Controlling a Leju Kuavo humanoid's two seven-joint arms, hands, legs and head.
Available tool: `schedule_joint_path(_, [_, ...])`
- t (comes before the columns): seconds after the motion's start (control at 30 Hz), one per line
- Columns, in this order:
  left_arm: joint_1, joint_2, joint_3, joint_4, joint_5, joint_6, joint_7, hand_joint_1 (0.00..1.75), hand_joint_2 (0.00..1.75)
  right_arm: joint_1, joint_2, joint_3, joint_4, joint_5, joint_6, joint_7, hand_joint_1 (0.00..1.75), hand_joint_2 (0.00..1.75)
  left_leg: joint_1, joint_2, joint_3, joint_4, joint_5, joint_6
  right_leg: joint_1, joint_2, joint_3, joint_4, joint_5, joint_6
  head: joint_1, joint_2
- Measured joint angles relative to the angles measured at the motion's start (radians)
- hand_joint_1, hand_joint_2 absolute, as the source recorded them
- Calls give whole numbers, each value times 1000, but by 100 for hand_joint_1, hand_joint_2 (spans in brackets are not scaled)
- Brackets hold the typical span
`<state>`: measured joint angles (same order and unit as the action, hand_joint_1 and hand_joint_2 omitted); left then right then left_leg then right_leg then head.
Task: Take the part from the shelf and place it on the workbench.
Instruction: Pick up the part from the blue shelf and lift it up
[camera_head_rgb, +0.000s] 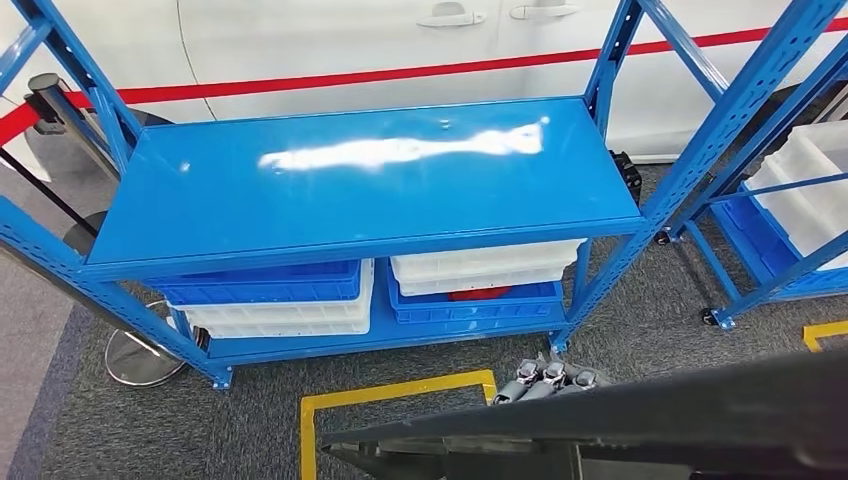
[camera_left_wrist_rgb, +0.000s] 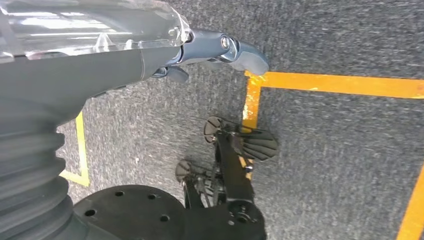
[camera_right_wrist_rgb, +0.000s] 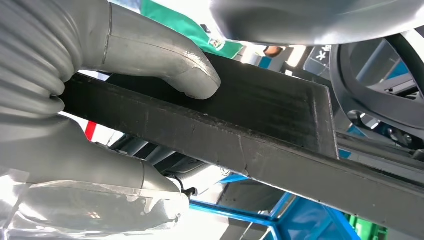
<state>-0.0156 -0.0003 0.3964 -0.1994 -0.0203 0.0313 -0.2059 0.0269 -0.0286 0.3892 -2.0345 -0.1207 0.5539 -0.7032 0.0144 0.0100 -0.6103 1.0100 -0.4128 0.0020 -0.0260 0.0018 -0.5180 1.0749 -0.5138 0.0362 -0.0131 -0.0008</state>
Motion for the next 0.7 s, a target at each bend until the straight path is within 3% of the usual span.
schedule_joint_path(0.07, [2, 1, -2, 0, -13, 0, 1, 0, 175, 14, -10, -1, -5, -4, -6, 0, 162, 175, -2, -2, -7, 4, 13, -14, 7, 2, 39, -68, -20, -13, 0, 0])
schedule_joint_path(0.13, [7, 3, -6, 1, -23, -1, 2, 0, 175, 32, -20, -3, -12, -4, -12, 0, 162, 175, 1, -3, -13, 4, 19, -28, 7, 1, 26, -71, -6, -32, 1, 0])
schedule_joint_path(0.2, [11, 5, -9, 3, -29, -2, 3, 0, 175, 45, -27, -5, -20, -3, -15, 0, 162, 175, 4, -4, -34, 44, -37, -35, 6, -3, 3, -75, 18, -53, 0, 0])
schedule_joint_path(0.27, [11, 5, -10, 3, -32, -3, 3, 0, 175, 56, -31, -8, -26, -3, -15, 0, 162, 175, 6, -4, -65, 159, -141, -38, 10, -4, -24, -75, 41, -64, -2, 0])
schedule_joint_path(0.3, [11, 5, -11, 3, -33, -3, 3, 0, 175, 61, -34, -10, -28, -2, -15, 0, 162, 175, 7, -4, -76, 222, -175, -40, 13, -5, -39, -74, 51, -66, -2, 0])
schedule_joint_path(0.33, [10, 6, -12, 3, -34, -3, 3, 0, 175, 67, -36, -11, -30, -2, -15, 0, 162, 175, 6, -4, -78, 271, -188, -40, 17, -5, -54, -72, 63, -67, -2, 0])
schedule_joint_path(0.37, [10, 6, -14, 3, -35, -4, 3, 0, 175, 72, -38, -12, -32, -2, -14, 0, 162, 175, 6, -4, -66, 289, -175, -39, 20, -6, -69, -70, 73, -67, -2, 0])
schedule_joint_path(0.4, [9, 6, -16, 3, -35, -4, 3, 0, 175, 78, -41, -13, -35, -2, -12, 0, 162, 175, 5, -4, -37, 271, -147, -35, 23, -6, -83, -67, 82, -66, -2, 0])
schedule_joint_path(0.43, [9, 6, -17, 3, -35, -4, 3, 0, 175, 83, -43, -14, -38, -2, -8, 0, 162, 175, 3, -4, 10, 220, -120, -29, 25, -6, -96, -64, 92, -65, -2, 0])
schedule_joint_path(0.5, [5, 6, -18, 3, -33, -4, 3, 0, 175, 91, -47, -17, -45, -2, 5, 0, 162, 175, -4, -4, 121, 67, -113, -13, 30, -6, -115, -57, 108, -59, -2, 0])
schedule_joint_path(0.53, [3, 6, -18, 3, -32, -3, 4, 0, 175, 93, -48, -19, -48, -2, 13, 0, 162, 175, -9, -5, 158, 8, -123, -7, 29, -7, -120, -56, 116, -54, -1, 0])
schedule_joint_path(0.57, [2, 5, -18, 3, -30, -2, 4, 0, 175, 95, -49, -21, -51, -2, 20, 0, 162, 175, -13, -4, 177, -27, -132, -2, 28, -8, -122, -56, 125, -47, -2, 0])
schedule_joint_path(0.63, [1, 0, -19, 4, -29, -1, 4, 0, 175, 98, -51, -25, -54, -2, 31, 0, 162, 175, -14, -3, 171, -41, -118, 7, 23, -9, -125, -59, 138, -34, -3, 0])
schedule_joint_path(0.67, [0, -2, -19, 4, -28, 0, 4, 0, 175, 101, -52, -27, -56, -3, 34, 0, 162, 175, -12, -1, 162, -44, -105, 13, 22, -8, -130, -51, 124, -27, -4, 0])
schedule_joint_path(0.7, [-1, -4, -18, 5, -28, 2, 4, 0, 175, 104, -53, -31, -57, -4, 37, 0, 162, 175, -10, 2, 151, -47, -92, 19, 21, -6, -139, -30, 92, -21, -2, 0])
